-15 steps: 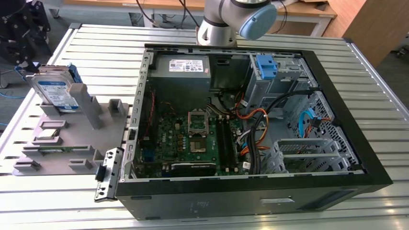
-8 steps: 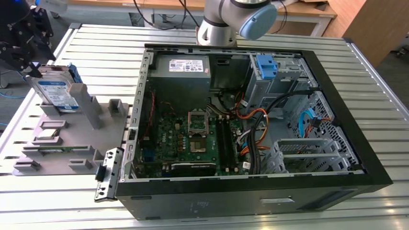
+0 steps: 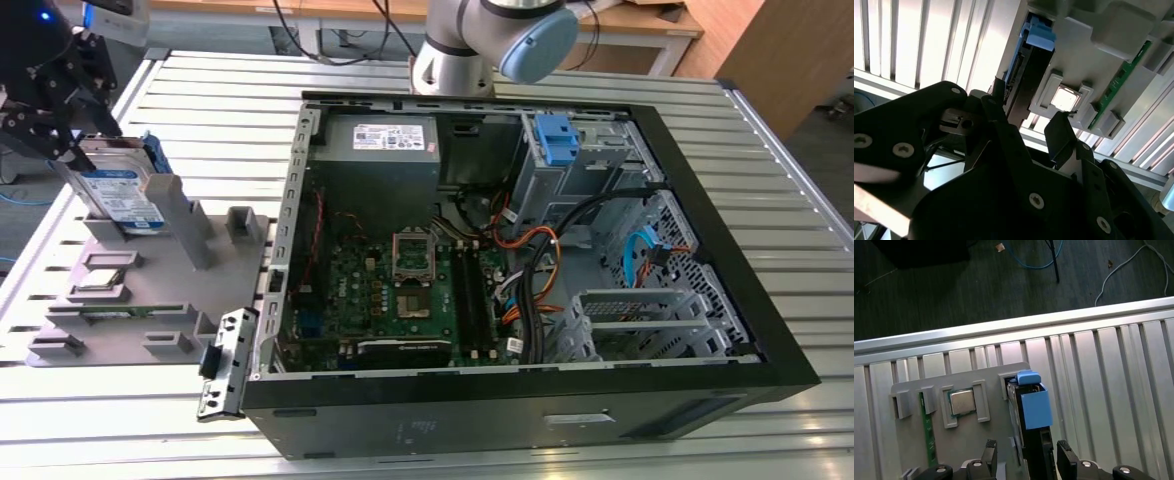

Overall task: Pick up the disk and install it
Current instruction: 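Pick up the disk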

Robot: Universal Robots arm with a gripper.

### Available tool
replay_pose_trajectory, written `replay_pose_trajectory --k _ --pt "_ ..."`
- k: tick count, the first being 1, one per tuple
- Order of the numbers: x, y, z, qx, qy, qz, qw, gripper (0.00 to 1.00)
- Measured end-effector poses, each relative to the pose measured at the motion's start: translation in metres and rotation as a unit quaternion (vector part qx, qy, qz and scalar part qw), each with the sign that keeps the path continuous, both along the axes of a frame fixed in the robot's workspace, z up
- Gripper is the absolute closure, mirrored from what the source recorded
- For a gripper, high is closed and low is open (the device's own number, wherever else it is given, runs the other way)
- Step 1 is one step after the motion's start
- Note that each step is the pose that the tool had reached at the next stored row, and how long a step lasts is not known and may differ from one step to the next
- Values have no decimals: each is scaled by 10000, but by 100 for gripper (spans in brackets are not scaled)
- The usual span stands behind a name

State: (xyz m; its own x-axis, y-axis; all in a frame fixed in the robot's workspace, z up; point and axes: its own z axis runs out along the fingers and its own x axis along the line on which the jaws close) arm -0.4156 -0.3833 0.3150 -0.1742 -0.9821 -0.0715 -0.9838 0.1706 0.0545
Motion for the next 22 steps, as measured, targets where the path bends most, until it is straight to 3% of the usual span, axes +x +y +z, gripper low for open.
replay_pose_trajectory --k 8,22 --pt "0 0 -84 0 0 57 10000 41" --pt "0 0 -139 0 -1 631 9980 41"
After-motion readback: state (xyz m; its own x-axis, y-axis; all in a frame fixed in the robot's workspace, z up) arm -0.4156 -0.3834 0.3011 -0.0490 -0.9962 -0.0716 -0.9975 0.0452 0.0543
